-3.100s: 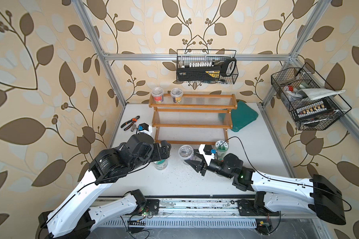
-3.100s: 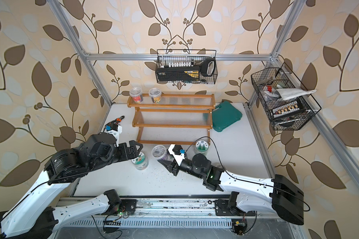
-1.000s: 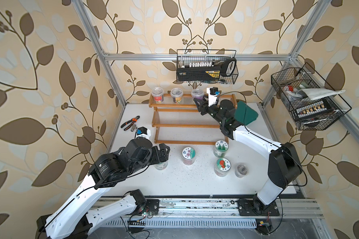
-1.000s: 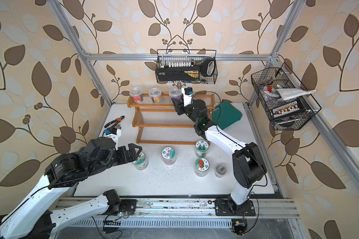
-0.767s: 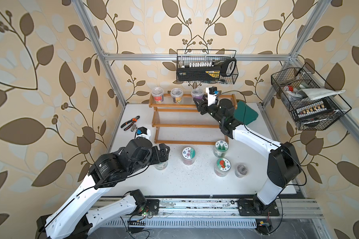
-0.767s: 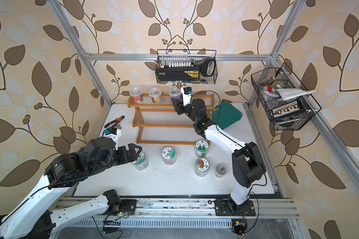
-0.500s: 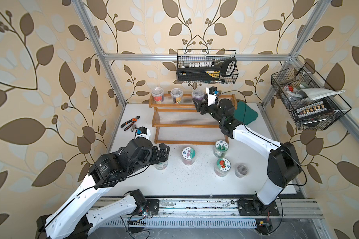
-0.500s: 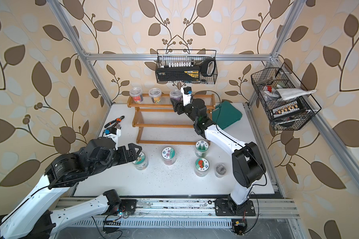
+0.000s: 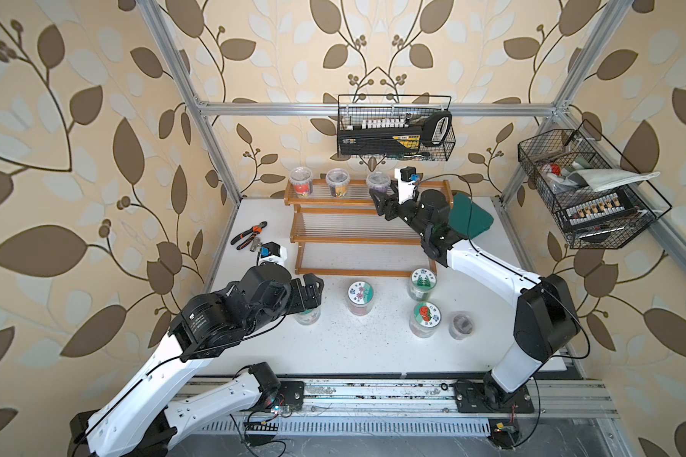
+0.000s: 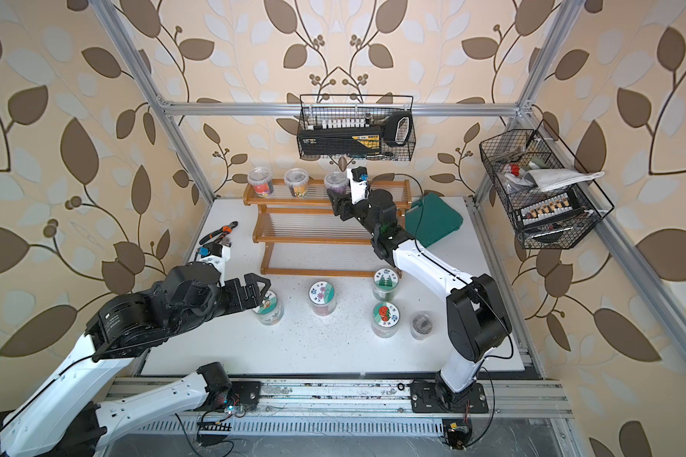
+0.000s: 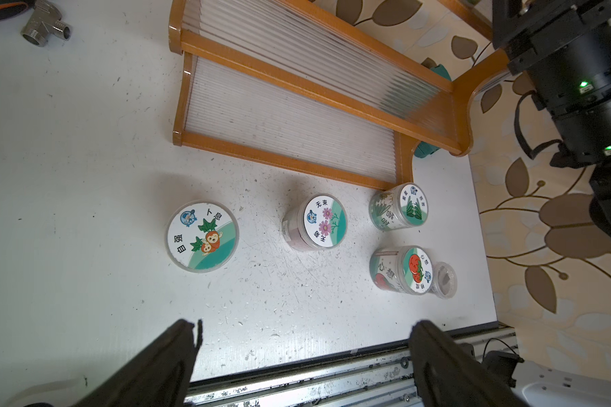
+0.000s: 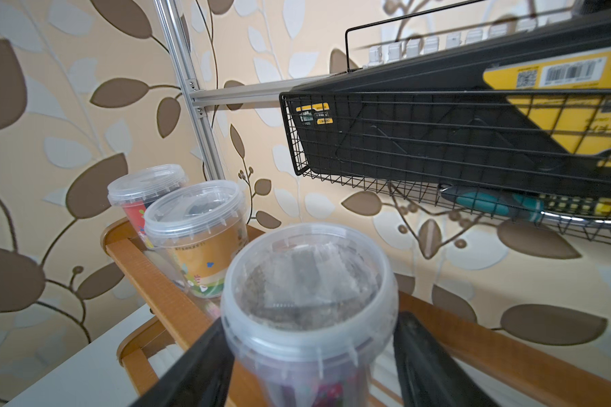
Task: Place the seed container on the shelf
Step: Place the seed jar on the shelf.
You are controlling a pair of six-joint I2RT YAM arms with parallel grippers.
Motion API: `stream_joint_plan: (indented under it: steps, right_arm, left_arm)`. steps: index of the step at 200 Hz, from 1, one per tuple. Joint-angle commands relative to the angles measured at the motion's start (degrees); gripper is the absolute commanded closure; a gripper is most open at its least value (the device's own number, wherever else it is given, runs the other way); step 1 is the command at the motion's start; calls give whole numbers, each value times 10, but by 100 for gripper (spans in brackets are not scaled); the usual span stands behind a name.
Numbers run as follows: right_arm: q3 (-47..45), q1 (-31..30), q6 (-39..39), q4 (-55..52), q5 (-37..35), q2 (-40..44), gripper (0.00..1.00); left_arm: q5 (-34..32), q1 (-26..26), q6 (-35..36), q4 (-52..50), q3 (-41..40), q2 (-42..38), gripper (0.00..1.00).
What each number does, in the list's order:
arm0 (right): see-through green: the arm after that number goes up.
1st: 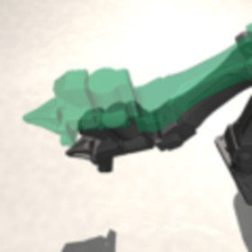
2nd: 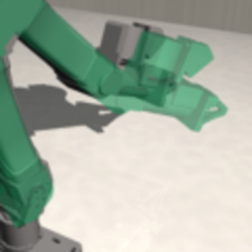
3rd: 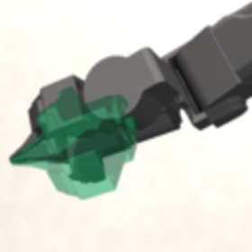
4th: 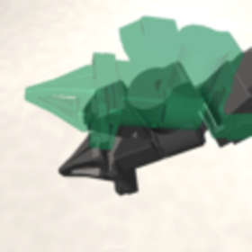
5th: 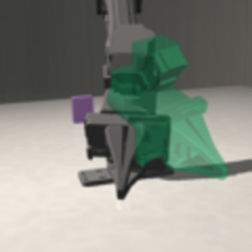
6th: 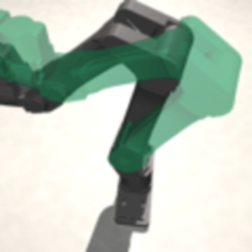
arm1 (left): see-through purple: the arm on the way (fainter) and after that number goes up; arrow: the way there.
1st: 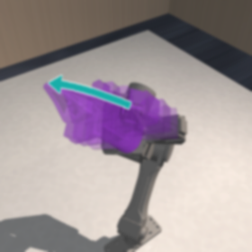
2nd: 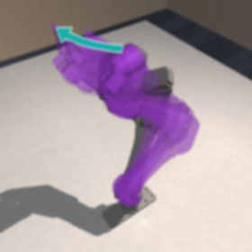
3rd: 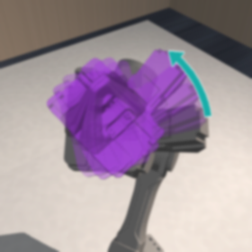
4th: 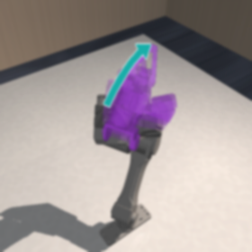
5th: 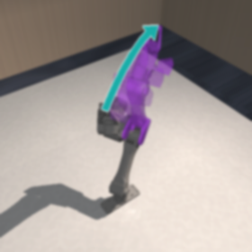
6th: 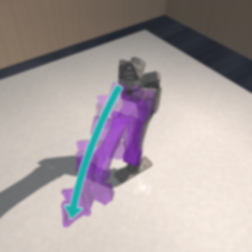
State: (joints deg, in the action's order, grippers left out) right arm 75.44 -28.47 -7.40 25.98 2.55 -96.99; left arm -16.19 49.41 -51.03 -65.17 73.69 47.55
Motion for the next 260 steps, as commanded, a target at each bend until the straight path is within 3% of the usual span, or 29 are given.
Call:
stream_joint_plan:
  steps: [1, 96, 260]
  right_arm:
    - [-23, 2, 1, -11, -13, 22, 27]
    - [-4, 3, 20, -32, -8, 13, 42]
    - [41, 5, 19, -87, -9, -17, 44]
  left_arm:
    - [-1, -7, 6, 17, -5, 1, 2]
    - [3, -7, 0, 19, -12, -4, 2]
    - [2, -7, -4, 20, -26, -9, 2]
